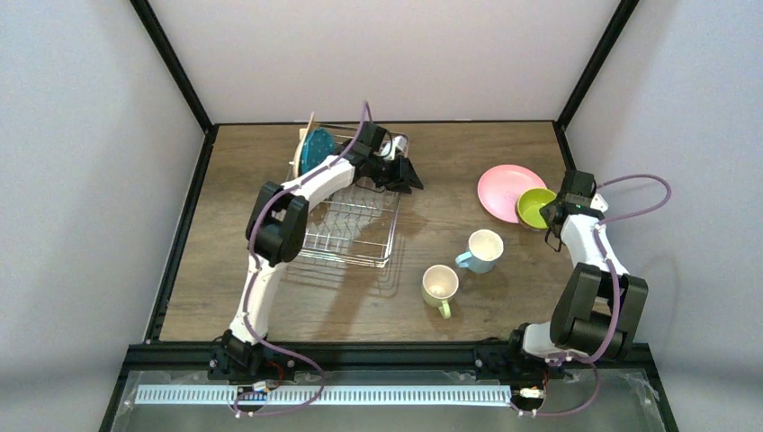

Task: Load the mixed dishes into the dish rack
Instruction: Place the bowl at the corner of the board.

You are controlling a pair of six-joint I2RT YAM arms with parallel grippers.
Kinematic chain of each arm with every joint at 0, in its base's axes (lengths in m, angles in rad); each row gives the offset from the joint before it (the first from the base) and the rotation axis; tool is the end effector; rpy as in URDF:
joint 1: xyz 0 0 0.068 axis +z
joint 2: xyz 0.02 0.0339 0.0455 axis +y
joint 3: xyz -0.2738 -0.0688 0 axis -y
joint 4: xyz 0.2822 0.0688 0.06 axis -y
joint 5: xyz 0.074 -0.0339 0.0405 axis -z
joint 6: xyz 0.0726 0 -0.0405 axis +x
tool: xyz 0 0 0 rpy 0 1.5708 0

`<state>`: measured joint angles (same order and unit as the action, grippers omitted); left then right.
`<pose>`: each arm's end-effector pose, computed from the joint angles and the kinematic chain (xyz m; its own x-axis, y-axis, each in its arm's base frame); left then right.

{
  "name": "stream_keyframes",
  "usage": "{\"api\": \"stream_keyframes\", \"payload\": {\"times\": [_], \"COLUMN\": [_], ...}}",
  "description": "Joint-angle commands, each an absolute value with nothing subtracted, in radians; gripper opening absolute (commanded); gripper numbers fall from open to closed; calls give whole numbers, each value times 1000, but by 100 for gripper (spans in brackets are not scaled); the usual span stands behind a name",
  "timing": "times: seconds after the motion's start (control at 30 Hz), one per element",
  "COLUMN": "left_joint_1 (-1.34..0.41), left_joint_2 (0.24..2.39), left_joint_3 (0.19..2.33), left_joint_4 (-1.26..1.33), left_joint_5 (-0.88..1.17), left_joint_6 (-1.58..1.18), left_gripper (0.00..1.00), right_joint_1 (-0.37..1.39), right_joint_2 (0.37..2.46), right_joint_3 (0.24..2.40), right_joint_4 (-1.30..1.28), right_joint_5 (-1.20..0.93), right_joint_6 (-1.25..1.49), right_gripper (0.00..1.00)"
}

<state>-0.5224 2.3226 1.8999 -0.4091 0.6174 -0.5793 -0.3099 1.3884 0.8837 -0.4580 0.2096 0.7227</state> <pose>0.4805 -0.3252 0.1540 -0.9438 0.0283 -0.3294 0.2726 0.6304 -0.7268 0.3089 -0.1148 0.1798 -0.3141 0.7799 -0.5414 0.8256 0.5059 0.2498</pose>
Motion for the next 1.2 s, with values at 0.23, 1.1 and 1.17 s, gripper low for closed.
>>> {"api": "stream_keyframes", "payload": {"times": [0.23,1.1,1.17], "left_joint_1": [-471,-470,-470], "left_joint_2": [2380,2353,2349], "left_joint_3": [1817,1824,1821], "left_joint_4": [-616,-642,-644], "left_joint_5": [520,518,516], "left_joint_6": [-543,-566,-566], "left_gripper": [100,100,100], "right_joint_1": [-313,-312,-311], "right_joint_2": [1338,1202,1182], "right_joint_3": [759,793,770], "right_joint_4": [-366,-489,-493], "right_joint_5": [223,211,206], "right_joint_6": [802,796,800], "right_gripper": [0,1,1]}}
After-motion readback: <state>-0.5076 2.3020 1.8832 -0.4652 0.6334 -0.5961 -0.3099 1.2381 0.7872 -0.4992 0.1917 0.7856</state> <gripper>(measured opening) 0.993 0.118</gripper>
